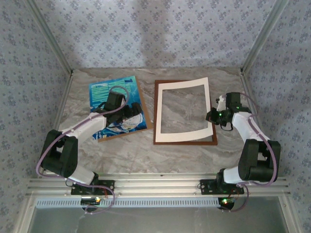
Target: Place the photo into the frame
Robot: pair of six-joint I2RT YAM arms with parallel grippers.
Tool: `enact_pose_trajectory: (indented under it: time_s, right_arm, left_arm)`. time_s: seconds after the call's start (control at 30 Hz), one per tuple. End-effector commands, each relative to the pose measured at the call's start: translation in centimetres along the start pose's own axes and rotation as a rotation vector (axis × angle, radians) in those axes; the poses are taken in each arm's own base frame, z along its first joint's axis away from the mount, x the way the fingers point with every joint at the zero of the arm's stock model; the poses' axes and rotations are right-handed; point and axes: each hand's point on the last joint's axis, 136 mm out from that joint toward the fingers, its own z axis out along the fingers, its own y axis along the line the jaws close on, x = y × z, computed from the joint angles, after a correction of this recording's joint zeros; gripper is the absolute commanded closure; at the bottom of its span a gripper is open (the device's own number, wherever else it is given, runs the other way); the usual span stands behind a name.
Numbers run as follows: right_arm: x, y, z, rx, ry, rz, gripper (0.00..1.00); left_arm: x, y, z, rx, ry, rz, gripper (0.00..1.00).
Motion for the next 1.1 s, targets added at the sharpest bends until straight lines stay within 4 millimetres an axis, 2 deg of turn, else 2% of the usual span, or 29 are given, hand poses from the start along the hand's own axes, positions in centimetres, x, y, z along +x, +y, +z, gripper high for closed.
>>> enact_pose_trajectory:
  time_s: [0.0,0.27,0.53,0.8,0.93,1.07]
  right_arm:
    - [-1.7,0.4,-0.4,-0.006,-0.036,-0.052,0.95]
    - [-2.2,-0.2,-0.1,0.020,-0.025,-0.055,0.95]
    - [-1.2,0.2,1.0,-0.004,0.018,-0.043,0.94]
    - [0.3,0.6,2.1,0.018,0.071,-0.027,0.84]
    - [0.3,0.3,2.1,0.052,0.077,-0.045,0.80]
    - [-0.3,0.4,2.1,0.090,0.073,-0.098,0.72]
  left_arm:
    - [-0.9,-0.8,-0.3,0.022,-0.013,0.008,0.01]
    - [-0.9,-0.8,-0.3,0.024,-0.011,0.008,0.01]
    - [-1.0,-1.0,-0.1,0.030,-0.010,0.004,0.02]
    - [-1.1,-1.0,-0.2,0.030,-0.010,0.005,0.01]
    - [-1.1,-1.1,-0.2,0.031,-0.009,0.008,0.01]
    - [-1.2,-1.2,-0.2,0.032,-0.010,0.011,0.01]
